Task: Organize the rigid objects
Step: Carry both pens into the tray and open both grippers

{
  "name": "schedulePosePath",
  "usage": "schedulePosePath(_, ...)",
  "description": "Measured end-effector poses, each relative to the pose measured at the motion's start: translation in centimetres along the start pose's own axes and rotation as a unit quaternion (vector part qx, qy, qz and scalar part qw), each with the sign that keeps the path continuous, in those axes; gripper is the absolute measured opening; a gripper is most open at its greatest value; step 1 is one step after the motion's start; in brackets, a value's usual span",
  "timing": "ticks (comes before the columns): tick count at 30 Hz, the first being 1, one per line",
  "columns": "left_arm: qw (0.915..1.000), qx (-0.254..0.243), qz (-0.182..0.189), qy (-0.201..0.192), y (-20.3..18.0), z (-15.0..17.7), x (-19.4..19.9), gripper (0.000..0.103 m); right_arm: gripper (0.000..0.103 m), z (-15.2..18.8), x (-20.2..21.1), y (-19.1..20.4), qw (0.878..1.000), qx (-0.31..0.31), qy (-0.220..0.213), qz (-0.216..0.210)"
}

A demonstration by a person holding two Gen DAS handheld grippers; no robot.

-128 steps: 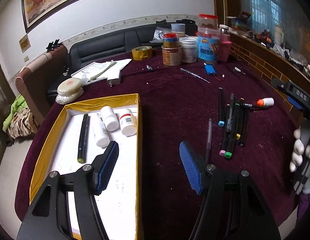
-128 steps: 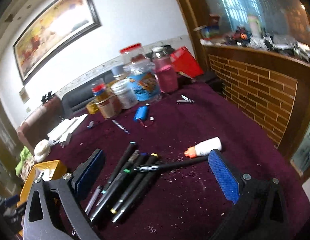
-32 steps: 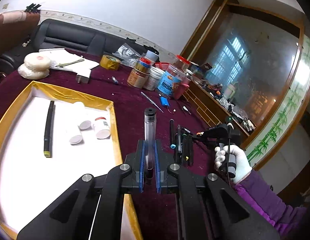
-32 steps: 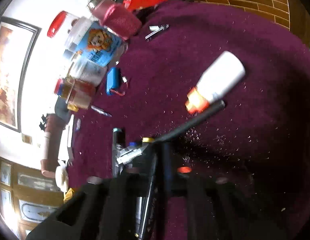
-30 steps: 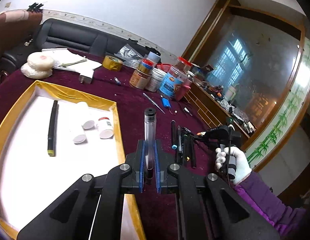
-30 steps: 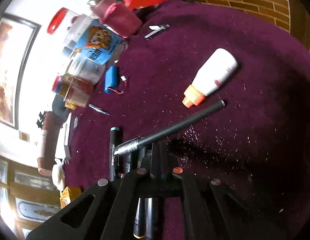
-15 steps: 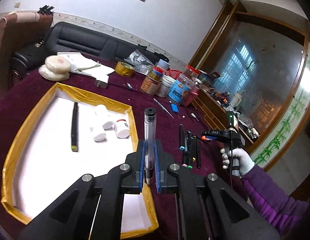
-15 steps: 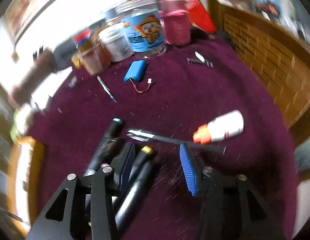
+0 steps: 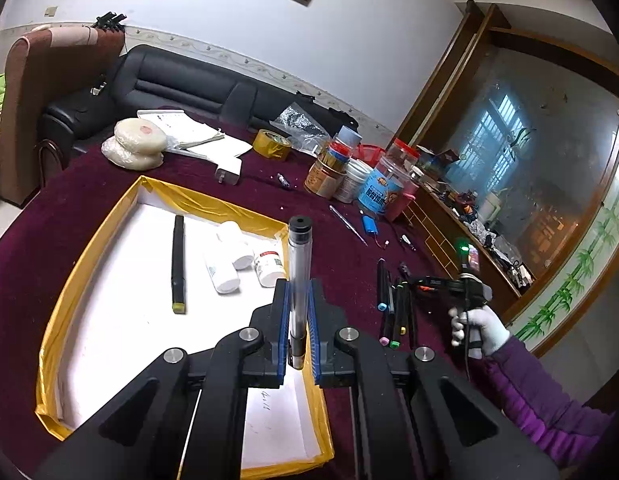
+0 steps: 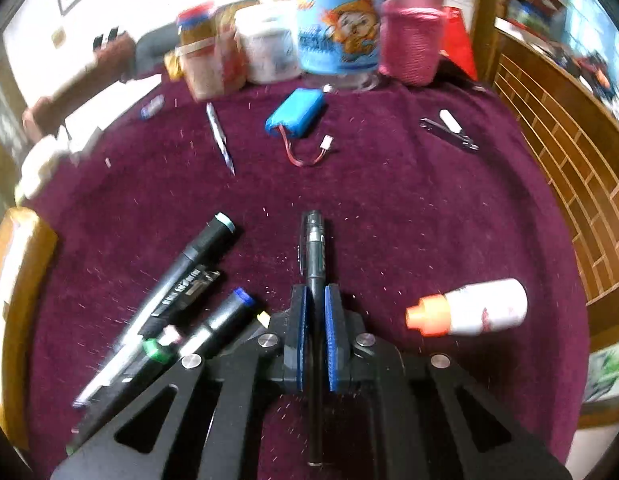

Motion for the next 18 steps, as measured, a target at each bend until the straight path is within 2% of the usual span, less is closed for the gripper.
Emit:
schedulePosePath(4, 1.0, 0.006, 0.007, 0.001, 0.8, -0.9, 0.5, 0.006, 0.008, 0.2, 4.7, 0.9, 0.997, -0.037, -0.046, -0.051)
schedulePosePath(9, 0.9992, 0.03, 0.021, 0.015, 3.2, -2.0, 1.1, 0.006, 0.008, -0.7, 9.3, 6.1, 0.986, -0.039, -0.075, -0.143)
schedulePosePath(11, 0.999, 0.031, 0.014, 0.028, 4.2, -2.2, 0.9, 0.006, 0.008, -0.8, 10.1, 9.6, 0.982, -0.024, -0.072, -0.174)
schedulePosePath(13, 0.9986, 0.026, -0.011, 0.044, 5.6, -2.4, 0.2, 0.006, 0.008, -0.7, 10.2, 13.7, 0.977, -0.009, -0.063, -0.203)
schedulePosePath(18, 0.9942, 0.032, -0.059, 0.084, 9.6, -4.0, -2.7, 0.007, 0.008, -0.4, 8.1, 24.0, 0.963, 0.025, -0.032, -0.267)
Point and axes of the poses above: each gripper's, at about its wrist camera, not at the fingertips, and x roughly against the way its jaws point, y to its left, z to its underside, the point moved 8 cm from there along -x, roughly the way its jaws point, and after that the axes turned 8 degrees about x, right-handed, at the moved point
